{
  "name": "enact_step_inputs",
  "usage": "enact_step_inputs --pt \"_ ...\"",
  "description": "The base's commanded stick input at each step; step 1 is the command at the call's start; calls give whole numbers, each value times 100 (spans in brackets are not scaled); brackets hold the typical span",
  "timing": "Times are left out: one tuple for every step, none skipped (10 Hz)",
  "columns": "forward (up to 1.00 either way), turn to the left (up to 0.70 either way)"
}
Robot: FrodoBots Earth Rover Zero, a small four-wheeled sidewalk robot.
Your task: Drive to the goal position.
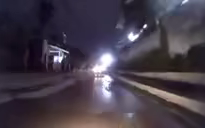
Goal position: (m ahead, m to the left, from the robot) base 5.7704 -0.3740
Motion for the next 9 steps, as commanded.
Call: enact_step_inputs --pt "70 0" --pt "70 0" --pt "70 0" --pt "70 0" --pt "70 0" --pt "70 0" --pt "70 0" --pt "70 0" --pt "70 0"
